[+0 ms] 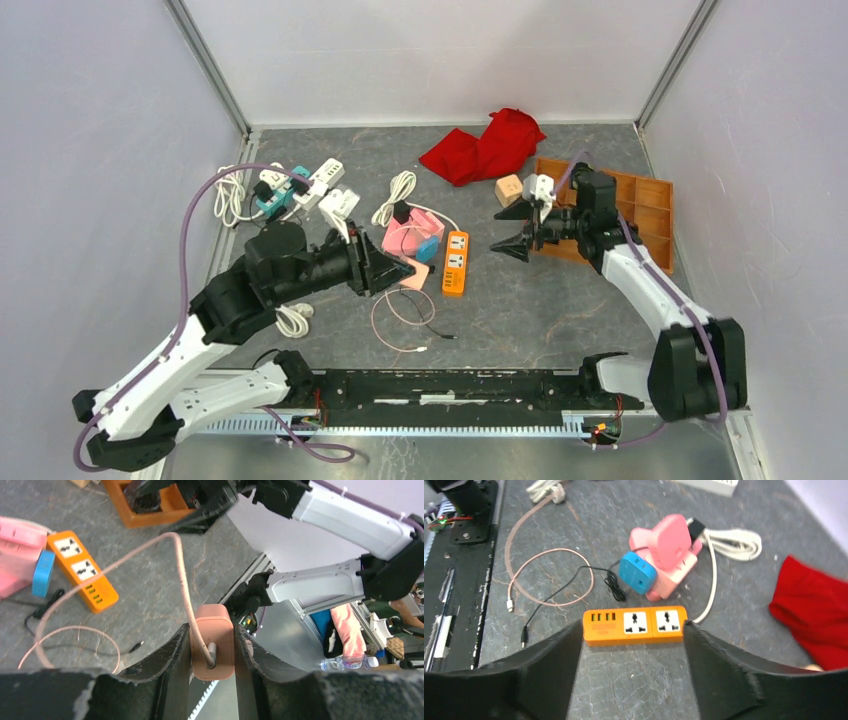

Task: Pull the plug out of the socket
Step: Place the plug at the center of the board.

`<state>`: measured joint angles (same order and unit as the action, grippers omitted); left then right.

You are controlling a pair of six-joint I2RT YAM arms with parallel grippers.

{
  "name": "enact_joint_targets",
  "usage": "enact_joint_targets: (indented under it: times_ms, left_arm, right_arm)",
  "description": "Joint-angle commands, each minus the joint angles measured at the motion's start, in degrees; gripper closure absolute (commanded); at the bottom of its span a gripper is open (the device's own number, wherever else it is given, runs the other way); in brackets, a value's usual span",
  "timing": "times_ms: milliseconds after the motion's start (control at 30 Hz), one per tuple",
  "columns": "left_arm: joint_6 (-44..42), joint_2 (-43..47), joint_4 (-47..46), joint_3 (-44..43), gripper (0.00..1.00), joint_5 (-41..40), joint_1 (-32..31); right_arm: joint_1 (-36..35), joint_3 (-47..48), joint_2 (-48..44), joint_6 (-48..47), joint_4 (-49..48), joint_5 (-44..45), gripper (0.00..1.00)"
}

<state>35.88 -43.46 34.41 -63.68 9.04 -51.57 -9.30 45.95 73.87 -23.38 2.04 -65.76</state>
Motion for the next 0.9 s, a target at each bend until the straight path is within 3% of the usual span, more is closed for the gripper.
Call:
enact_joint_targets:
  times_ms: [0,33,233,300,567,867]
  left_arm:
    - [-4.42,-4.11,-12.73,-0.42,0.98,3.46,-0.19]
    - [-4.82,-5.43,-14.03,-0.66,0.98,4.07,-0.2]
    - [-5.83,-13.73,-24.54,0.25,0.98,9.39,-0.2]
    - [-5.73,-15.98,-28.71,1.54,0.98,11.67,-0.2]
    - [-10.79,-19.58,-42.44,11.45,0.98,15.21,-0.2]
    - [-8.93,-15.72,-53.71,22.36,0.98,4.6,-0.2]
  right_arm:
    - [0.08,-1.86,-7.86,-12.75,3.23,-6.75,0.14]
    - [0.1,-2.15,-9.08,-16.17,5.34,-7.82,0.03]
    - [0.0,-5.35,-14.98,-23.04,7.01,-16.08,0.02]
    - [-0.14,-3.95,-14.44,-27.97,12.51,-17.76,0.02]
    - [-0.14,15.87,0.06,-72.23,66.7,-17.09,0.02]
    - [-0.41,19.63,2.84,-70.02,69.77,-16.14,0.02]
